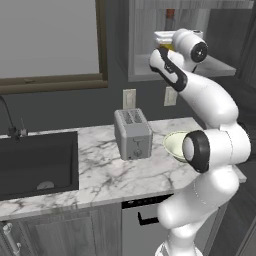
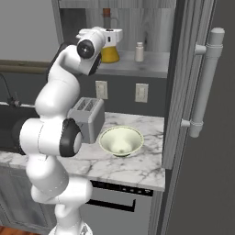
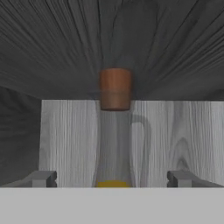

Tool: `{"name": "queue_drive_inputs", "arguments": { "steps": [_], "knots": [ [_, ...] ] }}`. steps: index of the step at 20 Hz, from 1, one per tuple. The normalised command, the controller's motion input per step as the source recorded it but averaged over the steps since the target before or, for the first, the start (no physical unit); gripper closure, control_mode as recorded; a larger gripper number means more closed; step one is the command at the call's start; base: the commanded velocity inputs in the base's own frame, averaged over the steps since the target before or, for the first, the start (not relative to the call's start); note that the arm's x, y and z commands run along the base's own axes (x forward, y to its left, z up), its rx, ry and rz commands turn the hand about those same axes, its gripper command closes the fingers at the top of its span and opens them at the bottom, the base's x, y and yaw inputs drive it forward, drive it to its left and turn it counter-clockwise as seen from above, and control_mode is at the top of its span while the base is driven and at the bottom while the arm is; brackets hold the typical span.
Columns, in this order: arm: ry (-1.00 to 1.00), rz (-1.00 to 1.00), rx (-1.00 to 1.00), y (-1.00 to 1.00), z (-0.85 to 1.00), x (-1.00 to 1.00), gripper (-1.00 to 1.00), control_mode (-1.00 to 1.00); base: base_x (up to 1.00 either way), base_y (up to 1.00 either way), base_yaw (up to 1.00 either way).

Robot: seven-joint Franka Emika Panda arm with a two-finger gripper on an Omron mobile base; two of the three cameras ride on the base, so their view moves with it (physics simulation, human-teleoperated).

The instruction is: Retrieve the bottle and the shaker from the cabinet and place them next to the mixing bowl on the counter. Then add garlic from the fridge to the mixing bowl.

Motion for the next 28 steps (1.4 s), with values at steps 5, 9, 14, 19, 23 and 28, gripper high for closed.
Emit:
{"name": "queue_drive_inputs", "arguments": {
  "steps": [5, 9, 14, 19, 23, 28],
  "knots": [
    [0.00, 0.00, 0.00, 0.00, 0.00, 0.19, -1.00, -1.00, 0.00, 0.00, 0.00],
    [0.00, 0.00, 0.00, -0.05, 0.00, 0.08, -1.00, -1.00, 0.00, 0.00, 0.00],
    [0.00, 0.00, 0.00, -0.05, 0.00, 0.12, -1.00, -1.00, 0.00, 0.00, 0.00],
    [0.00, 0.00, 0.00, 0.00, 0.00, 0.22, -1.00, -1.00, 0.00, 0.00, 0.00],
    [0.00, 0.00, 0.00, 0.00, 0.00, 0.25, -1.00, -1.00, 0.00, 0.00, 0.00],
    [0.01, 0.00, 0.00, 0.00, 0.00, 0.21, -1.00, -1.00, 0.00, 0.00, 0.00]
  ]
}}
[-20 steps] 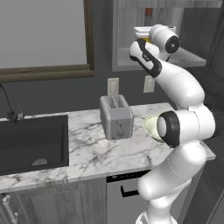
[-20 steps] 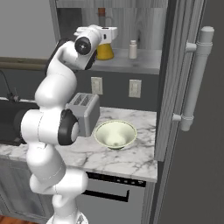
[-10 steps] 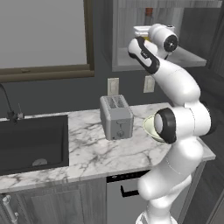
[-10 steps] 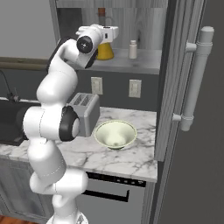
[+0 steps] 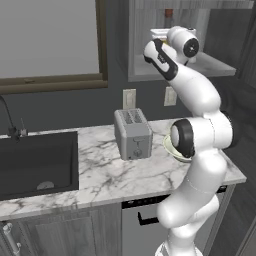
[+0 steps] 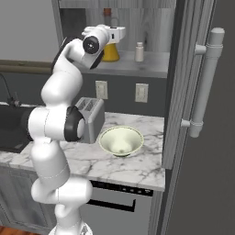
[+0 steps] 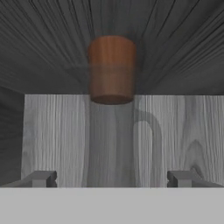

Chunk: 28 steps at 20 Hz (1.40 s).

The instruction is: Retrieve the bottle and the shaker from the cabinet and place them next to the mixing bowl on the counter. Then add garlic from the fridge to the mixing bowl.

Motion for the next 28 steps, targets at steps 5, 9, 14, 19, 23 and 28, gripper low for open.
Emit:
{"name": "queue_drive_inputs", "arguments": {
  "steps": [5, 9, 14, 19, 23, 28],
  "knots": [
    [0.02, 0.00, 0.00, 0.00, 0.00, 0.15, -1.00, -1.00, 0.00, 0.00, 0.00],
    [0.02, 0.00, 0.00, -0.01, 0.00, 0.01, -1.00, -1.00, 0.00, 0.00, 0.00],
    [0.01, 0.00, 0.00, 0.00, 0.01, 0.00, -1.00, -1.00, 0.00, 0.00, 0.00],
    [0.01, 0.00, 0.00, 0.00, 0.00, 0.00, 1.00, -1.00, 0.00, 0.00, 0.00],
    [0.01, 0.00, 0.00, 0.00, 0.00, 0.00, 1.00, -1.00, 0.00, 0.00, 0.00],
    [0.00, 0.00, 0.00, 0.00, 0.00, 0.00, 1.00, -1.00, 0.00, 0.00, 0.00]
  ]
}}
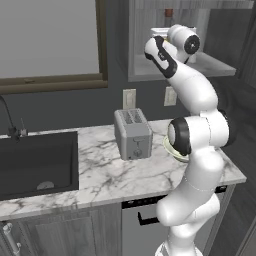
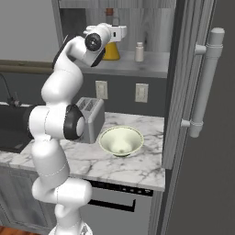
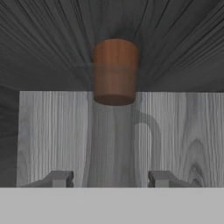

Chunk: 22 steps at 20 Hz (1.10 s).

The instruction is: Retrieve the bottle and the shaker from the cabinet and place them next to the mixing bowl on the counter. Then add garlic from the fridge to the mixing bowl.

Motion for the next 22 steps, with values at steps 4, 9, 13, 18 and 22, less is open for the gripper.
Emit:
{"name": "queue_drive_inputs", "arguments": {
  "steps": [4, 9, 13, 18, 22],
  "knots": [
    [0.00, 0.00, 0.00, 0.00, 0.00, -0.17, 1.00, -1.00, 0.00, 0.00, 0.00],
    [0.00, 0.00, 0.00, 0.00, 0.00, -0.40, 1.00, -1.00, 0.00, 0.00, 0.00],
    [0.00, 0.00, 0.00, 0.02, 0.00, -0.38, 1.00, -1.00, 0.00, 0.00, 0.00],
    [0.00, 0.00, 0.00, 0.06, 0.01, -0.12, 1.00, -1.00, 0.00, 0.00, 0.00],
    [0.00, 0.00, 0.00, 0.02, 0.08, 0.00, 1.00, -1.00, 0.00, 0.00, 0.00]
  ]
}}
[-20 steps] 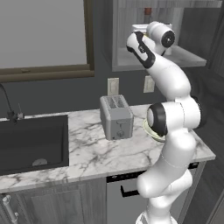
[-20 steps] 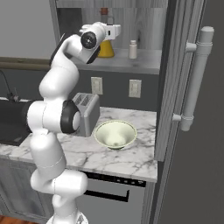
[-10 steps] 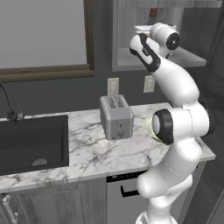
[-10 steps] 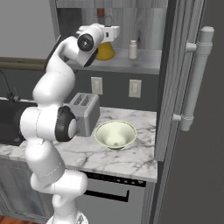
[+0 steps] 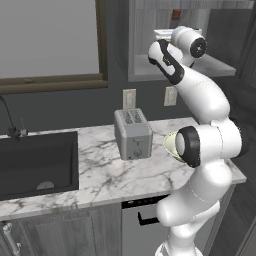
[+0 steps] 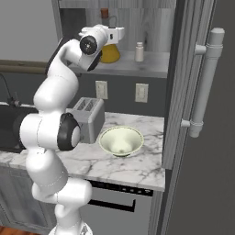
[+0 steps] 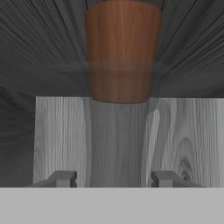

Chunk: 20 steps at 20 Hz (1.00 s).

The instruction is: Retrieve the bottle and the shaker from the cabinet and place them next to the mixing bowl on the counter. Then add garlic from the fridge to the mixing bowl.

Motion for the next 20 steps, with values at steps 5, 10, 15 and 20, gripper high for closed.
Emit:
{"name": "queue_drive_inputs", "arguments": {
  "steps": [5, 10, 15, 20],
  "knots": [
    [0.00, 0.00, 0.00, 0.01, 0.04, 0.00, 1.00, -1.00, 0.00, 0.00, 0.00],
    [0.00, 0.00, 0.00, 0.00, 0.00, -0.01, 1.00, -1.00, 0.00, 0.00, 0.00],
    [0.00, 0.00, 0.00, 0.00, 0.00, 0.00, 1.00, -1.00, 0.00, 0.00, 0.00],
    [0.00, 0.00, 0.00, 0.00, 0.00, 0.00, 1.00, -1.00, 0.00, 0.00, 0.00]
  ]
}}
